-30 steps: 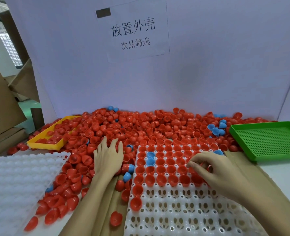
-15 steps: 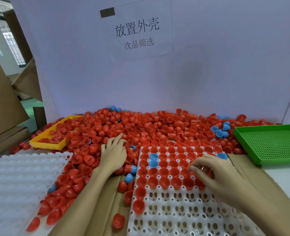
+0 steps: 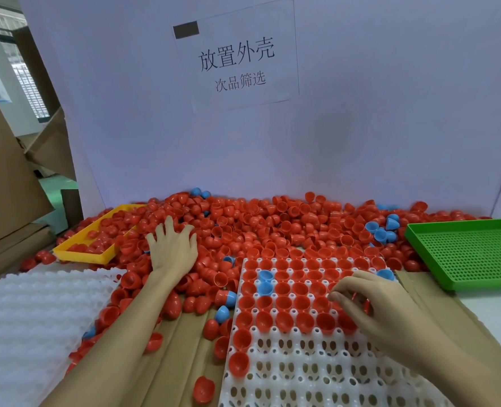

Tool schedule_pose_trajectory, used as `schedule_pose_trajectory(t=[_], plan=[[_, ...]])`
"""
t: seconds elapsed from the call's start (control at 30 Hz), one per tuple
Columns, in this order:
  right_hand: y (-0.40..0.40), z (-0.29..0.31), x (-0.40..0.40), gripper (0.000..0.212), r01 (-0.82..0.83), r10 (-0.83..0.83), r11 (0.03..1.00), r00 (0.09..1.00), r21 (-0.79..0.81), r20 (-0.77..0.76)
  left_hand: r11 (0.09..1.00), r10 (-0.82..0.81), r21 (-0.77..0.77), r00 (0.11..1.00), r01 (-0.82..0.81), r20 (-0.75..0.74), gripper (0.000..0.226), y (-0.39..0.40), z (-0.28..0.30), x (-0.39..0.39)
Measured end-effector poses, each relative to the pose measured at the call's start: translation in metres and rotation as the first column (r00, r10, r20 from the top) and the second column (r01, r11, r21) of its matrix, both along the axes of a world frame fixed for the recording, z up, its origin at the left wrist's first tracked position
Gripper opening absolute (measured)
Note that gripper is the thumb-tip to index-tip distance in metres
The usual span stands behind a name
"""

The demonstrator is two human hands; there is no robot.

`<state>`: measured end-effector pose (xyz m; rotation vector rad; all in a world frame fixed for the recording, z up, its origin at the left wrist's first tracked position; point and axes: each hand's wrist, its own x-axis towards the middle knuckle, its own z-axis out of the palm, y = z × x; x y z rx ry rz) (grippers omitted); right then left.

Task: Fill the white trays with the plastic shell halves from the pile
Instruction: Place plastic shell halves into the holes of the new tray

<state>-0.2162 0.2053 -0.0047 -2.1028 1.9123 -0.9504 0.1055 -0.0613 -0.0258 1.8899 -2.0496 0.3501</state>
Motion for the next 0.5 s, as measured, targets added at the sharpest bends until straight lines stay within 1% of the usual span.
schedule_pose_trajectory(t=[0.07,0.1,0.17,0.23,0.33,0.43,0.5], plan=[[0.000,0.001,0.001,0.009,-0.001,0.001,1.000,1.000,-0.002,-0.004,0.996,-0.044,-0.074,0.999,0.045,0.019,0.036,0.003,-0.002,0.002],[0.000,0.001,0.001,0.009,-0.003,0.003,1.000,1.000,-0.002,-0.009,0.992,-0.080,-0.103,0.997,0.079,-0.009,0.032,0.004,-0.003,0.003],[0.000,0.000,0.002,0.009,-0.004,0.004,1.000,1.000,0.001,-0.015,0.975,-0.189,-0.140,0.973,0.171,-0.132,0.025,0.007,-0.002,0.005],[0.000,0.000,0.002,0.009,-0.002,0.002,1.000,1.000,0.009,-0.019,0.953,-0.294,-0.154,0.918,0.261,-0.266,0.025,0.010,0.001,0.005],[0.001,0.001,0.003,0.009,-0.004,0.005,1.000,1.000,0.009,-0.014,0.926,-0.377,-0.210,0.806,0.314,-0.455,0.033,0.024,0.007,0.001],[0.000,0.001,0.003,0.009,-0.008,0.008,1.000,1.000,0.003,-0.004,0.904,-0.427,-0.296,0.638,0.308,-0.640,0.040,0.046,0.013,-0.008],[0.000,0.001,0.002,0.009,-0.004,0.004,1.000,1.000,0.010,-0.006,0.873,-0.483,-0.337,0.534,0.351,-0.694,0.037,0.066,0.014,-0.016]])
